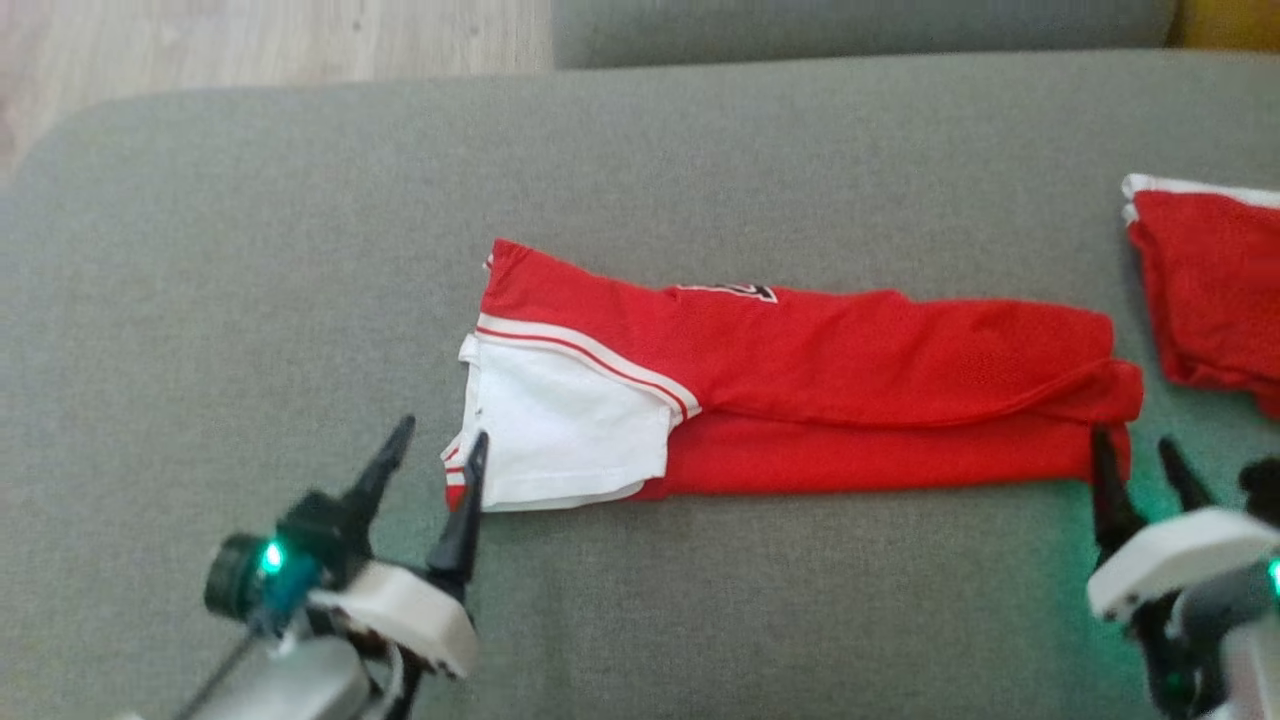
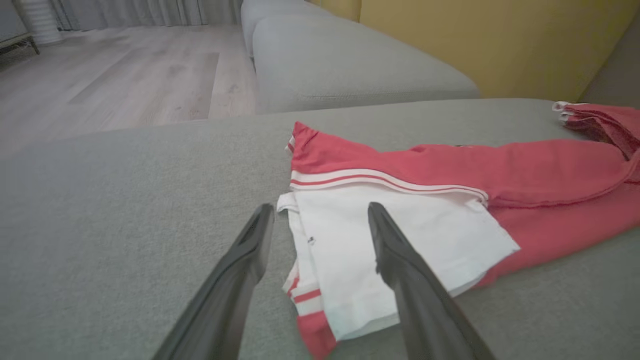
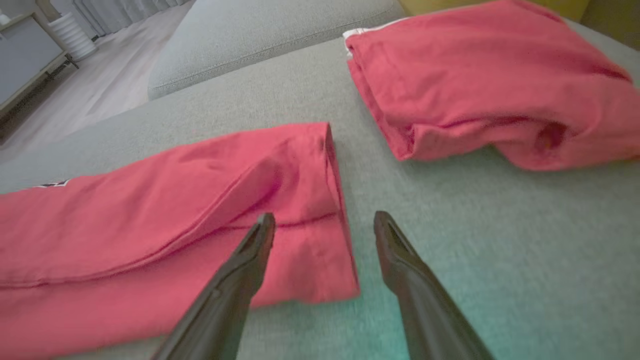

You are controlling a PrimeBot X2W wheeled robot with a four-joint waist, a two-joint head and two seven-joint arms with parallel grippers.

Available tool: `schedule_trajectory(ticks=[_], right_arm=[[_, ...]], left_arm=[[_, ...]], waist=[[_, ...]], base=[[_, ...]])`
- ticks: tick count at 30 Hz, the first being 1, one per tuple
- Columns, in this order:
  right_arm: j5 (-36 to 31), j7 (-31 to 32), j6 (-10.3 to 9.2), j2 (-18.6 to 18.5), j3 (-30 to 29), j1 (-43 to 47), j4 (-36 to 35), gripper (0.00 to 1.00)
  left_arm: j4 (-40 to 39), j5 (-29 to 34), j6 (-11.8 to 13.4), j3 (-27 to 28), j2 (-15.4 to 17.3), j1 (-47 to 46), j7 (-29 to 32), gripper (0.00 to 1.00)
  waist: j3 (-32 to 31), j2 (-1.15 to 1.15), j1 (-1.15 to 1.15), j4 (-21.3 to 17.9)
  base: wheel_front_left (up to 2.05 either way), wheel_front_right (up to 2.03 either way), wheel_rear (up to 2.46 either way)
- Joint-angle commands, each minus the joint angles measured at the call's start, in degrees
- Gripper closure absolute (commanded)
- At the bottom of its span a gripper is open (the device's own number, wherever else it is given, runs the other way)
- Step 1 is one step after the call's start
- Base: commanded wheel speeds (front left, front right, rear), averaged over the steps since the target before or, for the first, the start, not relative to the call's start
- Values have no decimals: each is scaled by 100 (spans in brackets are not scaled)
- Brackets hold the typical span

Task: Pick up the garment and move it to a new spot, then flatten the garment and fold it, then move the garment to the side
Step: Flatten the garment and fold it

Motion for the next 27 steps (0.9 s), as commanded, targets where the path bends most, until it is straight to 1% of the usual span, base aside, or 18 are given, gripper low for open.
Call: schedule_trajectory(ticks=[1,3,6,9,14,17,18,25,27], right_arm=[[-50,-66,-5,-5,77,9,-243,0],[-53,-66,-5,105,7,198,-289,0],[-40,-88,-5,227,-142,429,-342,0],[-51,-128,-5,312,-310,543,-365,0],[-115,-138,-5,422,-685,425,-283,0],[-225,-154,-5,466,-1023,169,-88,0],[-225,-154,-5,466,-1023,169,-88,0],[-813,-100,-5,510,-2102,-704,856,0],[-1036,-40,-5,514,-2326,-930,1162,0]], left_arm=[[-163,187,83,354,64,51,-68,0],[-281,536,200,672,-132,403,-68,0],[-474,1066,306,1136,-456,947,-69,0],[-654,1528,330,1616,-776,1473,-69,0],[-819,2208,170,2052,-1194,2098,-69,0],[-861,2518,52,2213,-1365,2310,-69,0],[-861,2518,52,2213,-1365,2310,-69,0],[-861,3062,-256,2428,-1630,2494,-70,0],[-830,3147,-336,2478,-1712,2518,-70,0]], waist=[[-175,0,1,40],[-293,0,1,79],[-452,0,1,169],[-541,0,1,277],[-651,0,1,519],[-657,0,1,688],[-657,0,1,688],[-520,0,1,985],[-474,0,1,1039]], base=[[0,0,0],[0,0,0],[0,0,0],[0,0,0],[0,0,0],[0,0,0],[0,0,0],[0,0,0],[0,0,0]])
